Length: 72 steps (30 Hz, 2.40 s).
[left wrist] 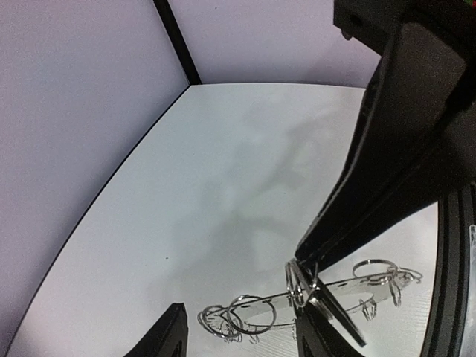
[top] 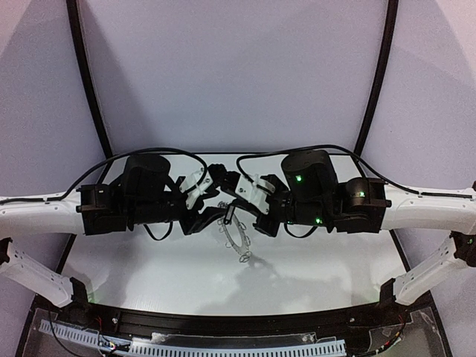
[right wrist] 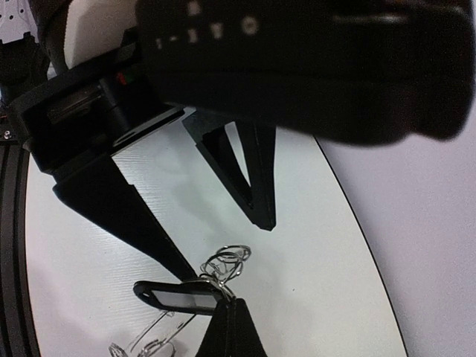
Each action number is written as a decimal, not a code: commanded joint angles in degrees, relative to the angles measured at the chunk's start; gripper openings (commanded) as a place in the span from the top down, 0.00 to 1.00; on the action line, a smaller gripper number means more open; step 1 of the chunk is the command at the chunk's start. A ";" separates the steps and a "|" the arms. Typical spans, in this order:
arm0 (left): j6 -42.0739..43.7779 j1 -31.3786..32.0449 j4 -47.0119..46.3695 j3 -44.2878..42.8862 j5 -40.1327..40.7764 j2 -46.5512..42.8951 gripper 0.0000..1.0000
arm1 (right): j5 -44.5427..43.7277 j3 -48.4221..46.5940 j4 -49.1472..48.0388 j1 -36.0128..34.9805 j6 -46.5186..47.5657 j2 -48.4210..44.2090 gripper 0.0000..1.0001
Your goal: Put the keys on the keyring
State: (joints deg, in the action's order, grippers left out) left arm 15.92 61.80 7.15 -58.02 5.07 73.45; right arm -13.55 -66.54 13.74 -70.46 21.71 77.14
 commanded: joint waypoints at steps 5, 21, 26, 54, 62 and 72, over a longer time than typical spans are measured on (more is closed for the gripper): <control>-0.19 0.23 -4.21 0.13 -1.52 0.33 0.56 | 1.50 -2.05 -2.94 -0.23 -1.08 0.06 1.00; 3.54 0.23 -3.17 0.20 -10.00 1.14 0.99 | 2.01 -1.59 -3.38 -0.19 -1.31 -0.33 1.00; 2.14 0.22 -1.88 0.11 -8.33 0.65 0.99 | -0.15 -0.71 -2.32 -0.15 -2.71 -1.00 1.00; 7.25 0.22 -13.89 8.19 -17.90 -7.75 0.99 | 30.55 1.96 3.02 14.68 -16.86 4.66 1.00; 7.57 0.18 -18.22 9.14 -18.06 -8.15 0.99 | 35.16 3.45 -0.99 16.05 -19.69 5.92 1.00; 6.04 0.19 -25.03 13.55 -20.18 -9.55 0.99 | 32.27 1.45 0.00 16.05 -17.10 5.06 1.00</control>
State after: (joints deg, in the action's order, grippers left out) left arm 22.51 61.25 -6.88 -46.29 -8.48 68.10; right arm 24.42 -64.43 12.11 -55.90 3.80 81.80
